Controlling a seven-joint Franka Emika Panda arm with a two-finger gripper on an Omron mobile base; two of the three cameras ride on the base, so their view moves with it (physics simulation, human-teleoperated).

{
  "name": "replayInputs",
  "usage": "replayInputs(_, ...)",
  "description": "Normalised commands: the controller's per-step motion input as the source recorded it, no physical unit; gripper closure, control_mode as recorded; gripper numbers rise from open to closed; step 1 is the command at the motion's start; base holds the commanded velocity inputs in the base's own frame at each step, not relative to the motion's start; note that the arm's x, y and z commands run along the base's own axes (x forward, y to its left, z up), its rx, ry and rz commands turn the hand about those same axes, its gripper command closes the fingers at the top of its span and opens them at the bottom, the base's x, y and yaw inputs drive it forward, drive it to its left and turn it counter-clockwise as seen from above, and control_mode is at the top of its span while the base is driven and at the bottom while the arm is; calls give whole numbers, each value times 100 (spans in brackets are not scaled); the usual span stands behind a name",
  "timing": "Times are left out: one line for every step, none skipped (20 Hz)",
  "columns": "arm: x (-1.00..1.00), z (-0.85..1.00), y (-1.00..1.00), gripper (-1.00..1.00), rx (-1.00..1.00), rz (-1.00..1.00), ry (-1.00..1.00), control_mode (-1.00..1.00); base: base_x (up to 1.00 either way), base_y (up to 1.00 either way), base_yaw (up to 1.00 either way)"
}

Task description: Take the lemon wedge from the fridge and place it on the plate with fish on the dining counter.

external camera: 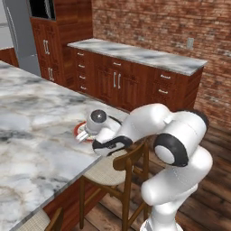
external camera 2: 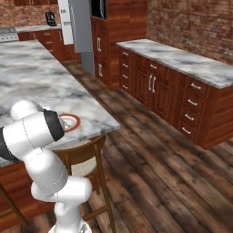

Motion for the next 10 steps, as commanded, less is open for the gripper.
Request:
replayInputs(-100, 31, 44, -100, 0, 5, -17, -100, 0, 0, 0)
replayInputs(-100, 44, 41, -100, 0, 5, -19, -100, 0, 0, 0)
replayInputs(-100, 61, 44, -100, 0, 2, -25, -100, 0, 0, 0)
replayInputs(-100, 86, 31, -100, 0, 0, -37, -100, 0, 0, 0)
replayInputs(-100, 100, 21, -100, 9, 0, -55, -100, 0, 0, 0)
replayInputs(-100, 100, 34, -100, 7, 0, -70, -100, 0, 0, 0)
replayInputs(-100, 100, 37, -100, 6, 0, -76, -100, 0, 0, 0)
replayInputs(-91, 100, 7, -100, 17, 0, -71, -100, 0, 0, 0)
replayInputs(-82, 100, 0, -100, 22, 0, -58, -100, 0, 0, 0)
replayInputs(-83, 100, 0, -100, 22, 0, -43, -100, 0, 0, 0)
